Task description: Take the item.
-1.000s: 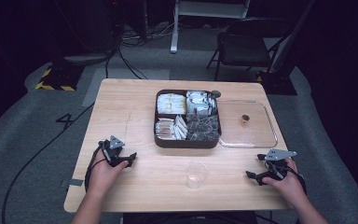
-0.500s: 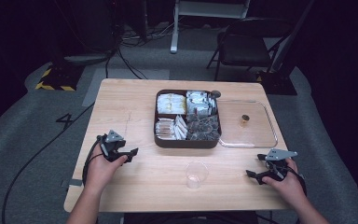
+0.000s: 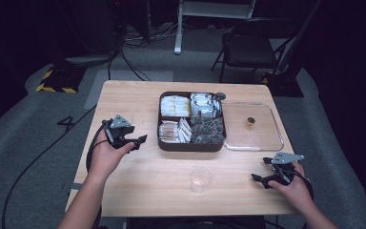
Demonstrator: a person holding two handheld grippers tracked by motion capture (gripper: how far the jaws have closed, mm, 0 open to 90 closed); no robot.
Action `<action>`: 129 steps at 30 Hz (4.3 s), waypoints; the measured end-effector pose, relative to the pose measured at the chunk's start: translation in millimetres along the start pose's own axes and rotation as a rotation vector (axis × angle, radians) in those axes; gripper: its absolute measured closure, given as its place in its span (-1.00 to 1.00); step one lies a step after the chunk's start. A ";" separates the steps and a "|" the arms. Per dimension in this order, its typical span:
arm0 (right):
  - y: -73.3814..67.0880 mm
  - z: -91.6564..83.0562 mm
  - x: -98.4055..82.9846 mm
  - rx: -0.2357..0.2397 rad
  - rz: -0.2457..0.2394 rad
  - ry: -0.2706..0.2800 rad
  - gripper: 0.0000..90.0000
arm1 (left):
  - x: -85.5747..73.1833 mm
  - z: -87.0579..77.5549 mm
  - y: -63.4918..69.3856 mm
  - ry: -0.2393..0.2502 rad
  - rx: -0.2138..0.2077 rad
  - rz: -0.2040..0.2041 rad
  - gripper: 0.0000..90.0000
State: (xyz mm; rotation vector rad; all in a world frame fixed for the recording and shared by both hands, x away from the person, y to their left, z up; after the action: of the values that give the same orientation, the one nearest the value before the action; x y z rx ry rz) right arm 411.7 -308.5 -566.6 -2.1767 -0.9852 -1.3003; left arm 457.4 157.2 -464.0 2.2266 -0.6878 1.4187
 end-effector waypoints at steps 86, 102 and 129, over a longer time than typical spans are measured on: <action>2.5 -2.8 1.0 0.004 0.000 0.022 -0.57 | 22.4 200.2 -4.7 -0.246 -0.107 -0.048 0.78; 2.6 -2.8 1.0 0.004 0.000 0.022 -0.57 | 26.9 198.5 -2.1 -0.216 -0.122 -0.030 1.00; 2.6 -2.8 1.0 0.004 0.001 0.022 -0.57 | 93.9 146.8 27.0 -0.057 -0.165 0.051 1.00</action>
State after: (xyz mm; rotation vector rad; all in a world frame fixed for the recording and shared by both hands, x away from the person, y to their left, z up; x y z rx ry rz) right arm 412.3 -311.7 -564.3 -2.1545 -0.9778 -1.3184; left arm 579.5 33.3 -434.5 2.1419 -0.8541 1.2774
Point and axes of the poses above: each handheld gripper's, and its own axes: z roughly forward along the jaws, x roughly out of its top, y roughly to its right, the point moved 9 cm from there along z, roughly forward along the jaws, and after that the axes turned 15 degrees about y, right-handed, at the moved point
